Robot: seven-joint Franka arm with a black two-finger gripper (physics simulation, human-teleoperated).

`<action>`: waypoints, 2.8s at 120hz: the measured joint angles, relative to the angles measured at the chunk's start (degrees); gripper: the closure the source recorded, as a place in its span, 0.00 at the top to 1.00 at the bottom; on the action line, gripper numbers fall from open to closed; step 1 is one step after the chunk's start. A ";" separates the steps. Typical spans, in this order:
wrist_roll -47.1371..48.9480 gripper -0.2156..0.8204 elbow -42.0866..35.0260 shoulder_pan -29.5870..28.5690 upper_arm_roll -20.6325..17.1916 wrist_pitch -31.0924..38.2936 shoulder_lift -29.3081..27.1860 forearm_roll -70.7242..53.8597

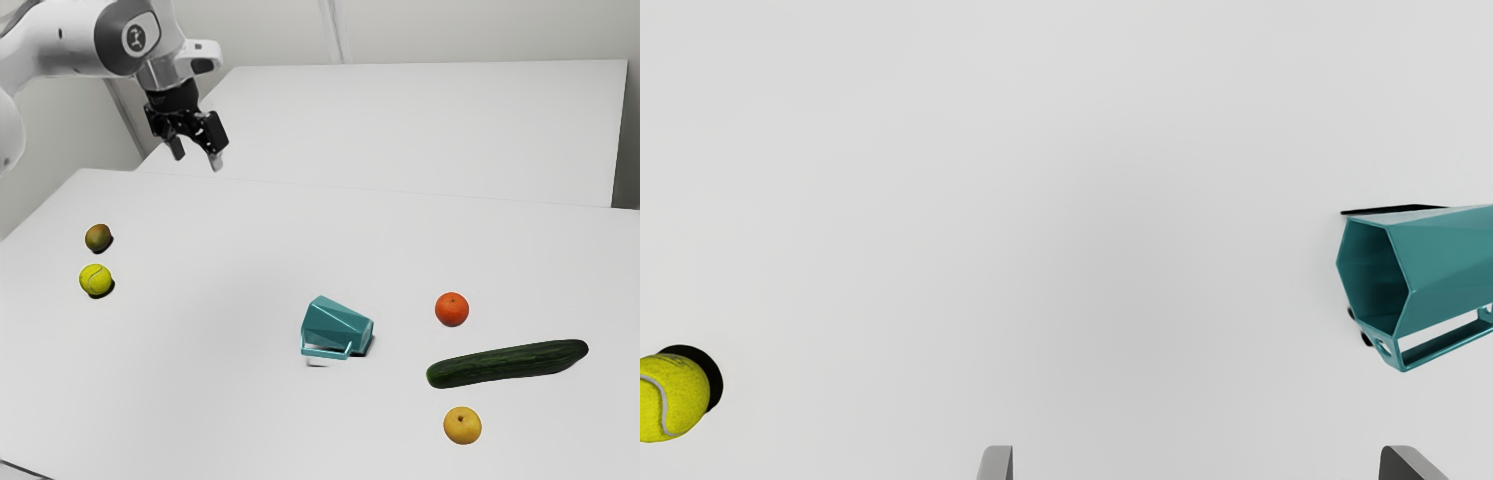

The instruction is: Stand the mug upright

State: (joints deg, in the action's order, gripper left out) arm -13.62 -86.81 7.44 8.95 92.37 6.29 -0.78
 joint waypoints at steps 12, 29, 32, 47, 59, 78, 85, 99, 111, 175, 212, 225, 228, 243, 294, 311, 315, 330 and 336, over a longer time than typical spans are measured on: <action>-0.32 0.79 -0.41 -0.27 0.35 0.25 -0.12 0.78; -0.38 0.79 -7.10 0.41 2.00 0.91 -2.94 4.58; -0.30 0.79 -9.23 0.40 2.34 1.17 -4.10 5.77; 0.01 0.79 -18.58 -0.86 3.22 2.70 -8.22 12.92; 0.20 0.79 -21.10 -2.10 3.40 2.56 -8.63 18.94; -0.18 0.79 -25.74 -1.05 4.58 2.48 -5.89 28.53; -0.77 0.79 -26.13 -0.55 4.99 3.03 -3.88 32.11; -2.23 0.79 -26.77 0.28 5.23 4.41 -1.33 38.40; -4.04 0.79 -29.48 3.61 8.41 6.28 -0.17 43.92; -15.51 0.78 -31.25 8.58 11.17 9.95 9.37 61.00; -19.34 0.73 -31.25 10.23 10.89 10.10 11.41 63.18; -19.98 0.65 -31.25 10.81 10.82 10.11 11.78 63.67; -20.07 0.62 -31.25 10.89 10.79 10.12 11.92 63.80; -20.21 0.43 -31.25 11.24 10.74 10.16 12.13 64.30; -19.71 0.07 -30.57 12.20 10.64 10.41 11.46 64.76; -19.40 0.05 -30.57 12.25 10.64 10.55 11.12 64.60; -19.33 0.05 -30.59 12.25 10.64 10.58 10.85 64.52; -19.09 0.04 -30.84 12.36 10.64 10.77 9.33 64.04; -18.99 0.04 -30.98 12.54 10.64 10.98 8.50 63.70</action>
State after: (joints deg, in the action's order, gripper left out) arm -32.61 -117.79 19.99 19.60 103.35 14.79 62.93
